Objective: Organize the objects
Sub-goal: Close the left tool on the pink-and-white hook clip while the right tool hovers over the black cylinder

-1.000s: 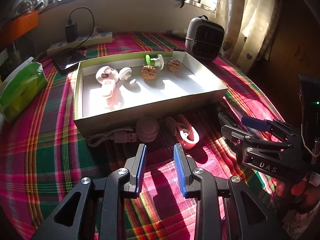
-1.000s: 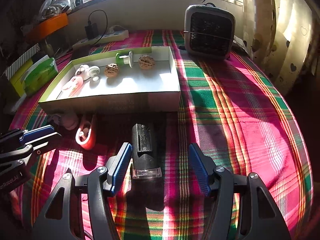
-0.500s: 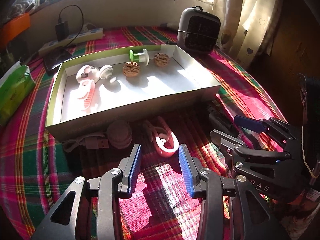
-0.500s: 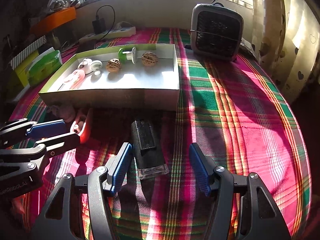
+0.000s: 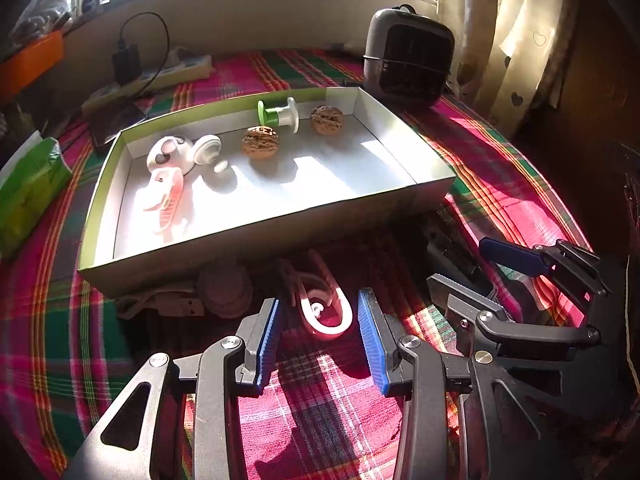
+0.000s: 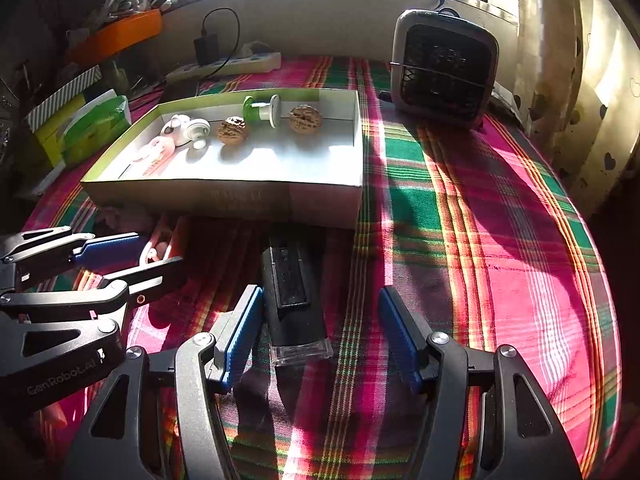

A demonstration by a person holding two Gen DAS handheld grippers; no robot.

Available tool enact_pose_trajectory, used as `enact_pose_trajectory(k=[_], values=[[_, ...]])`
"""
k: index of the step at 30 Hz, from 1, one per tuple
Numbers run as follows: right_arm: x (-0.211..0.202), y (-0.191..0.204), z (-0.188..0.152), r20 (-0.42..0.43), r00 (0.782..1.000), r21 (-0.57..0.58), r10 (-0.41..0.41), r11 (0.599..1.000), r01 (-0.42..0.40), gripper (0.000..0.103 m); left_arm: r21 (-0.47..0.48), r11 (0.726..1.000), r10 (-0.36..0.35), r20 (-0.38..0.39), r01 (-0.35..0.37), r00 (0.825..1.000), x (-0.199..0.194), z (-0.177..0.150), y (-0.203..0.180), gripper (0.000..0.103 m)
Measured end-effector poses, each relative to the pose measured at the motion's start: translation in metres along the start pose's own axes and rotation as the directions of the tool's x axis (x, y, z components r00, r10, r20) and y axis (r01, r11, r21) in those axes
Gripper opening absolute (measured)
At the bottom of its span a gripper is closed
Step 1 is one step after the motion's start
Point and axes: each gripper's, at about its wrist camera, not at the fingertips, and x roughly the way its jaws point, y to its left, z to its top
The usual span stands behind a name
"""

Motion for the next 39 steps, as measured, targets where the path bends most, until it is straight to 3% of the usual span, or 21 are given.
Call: enact_pose_trajectory(k=[24, 39], values=[[0.0038, -0.0027, 0.0054, -0.002, 1.000, -0.007, 0.004, 1.000, -0.004, 0.062, -0.002, 1.000, -0.003, 0.026, 0.003, 1.000, 0.0013, -0.0005, 0.0053, 0.035], [0.0044, -0.0028, 0.0053, -0.002, 1.000, -0.007, 0.004, 1.000, -0.004, 0.062, -0.013, 1.000, 0.011, 0.027, -0.011, 1.000, 0.0008, -0.0011, 0.0084, 0.023]])
